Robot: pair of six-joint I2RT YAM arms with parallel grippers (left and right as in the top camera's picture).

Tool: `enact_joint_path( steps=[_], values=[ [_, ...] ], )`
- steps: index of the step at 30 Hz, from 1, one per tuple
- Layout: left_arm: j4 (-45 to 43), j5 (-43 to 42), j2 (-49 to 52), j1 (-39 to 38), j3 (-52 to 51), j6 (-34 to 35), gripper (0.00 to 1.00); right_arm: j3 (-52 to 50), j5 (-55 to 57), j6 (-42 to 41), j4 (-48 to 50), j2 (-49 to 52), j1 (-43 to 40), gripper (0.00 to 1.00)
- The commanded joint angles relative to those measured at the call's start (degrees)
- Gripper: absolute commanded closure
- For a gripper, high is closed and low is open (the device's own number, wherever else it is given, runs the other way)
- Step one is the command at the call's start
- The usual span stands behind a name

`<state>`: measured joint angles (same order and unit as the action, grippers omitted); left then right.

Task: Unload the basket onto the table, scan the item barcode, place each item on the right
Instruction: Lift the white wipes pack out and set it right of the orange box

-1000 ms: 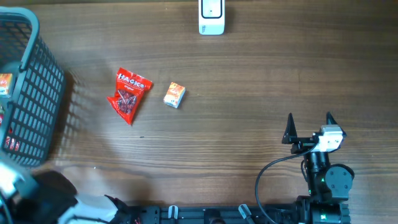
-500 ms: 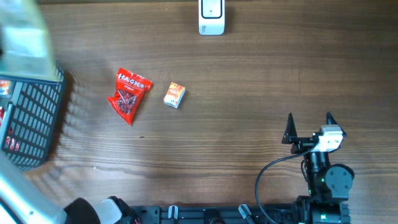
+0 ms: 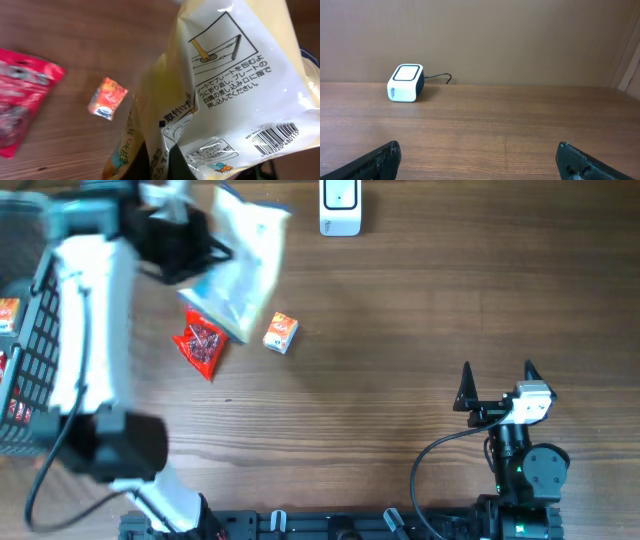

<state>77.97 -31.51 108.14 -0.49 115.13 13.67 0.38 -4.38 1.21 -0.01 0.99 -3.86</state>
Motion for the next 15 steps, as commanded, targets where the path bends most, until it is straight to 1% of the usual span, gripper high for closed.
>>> enact_joint_path(
  steps=[1,7,9,15],
  values=[
    [-0.79,1.49,6.23,-7.43,-0.98,0.31,0.96,-0.09,0.98,0.26,0.09,-0.46,-0.28,0.00],
    [-4.13,1.68,14.58,-15.19,-3.65,0.70,0.96,-0.09,0.98,0.26,0.09,-0.46,-0.28,0.00],
    [-5.60,3.41,16.61,-17.27,-4.74,2.93,0.96,-0.09,0.98,0.24,0.09,-0.46,-0.28,0.00],
    [-6.49,17.11,18.53,-21.11,-6.51,7.67,0.96,-0.09,0.98,0.24,0.09,-0.46,-0.28,0.00]
  ],
)
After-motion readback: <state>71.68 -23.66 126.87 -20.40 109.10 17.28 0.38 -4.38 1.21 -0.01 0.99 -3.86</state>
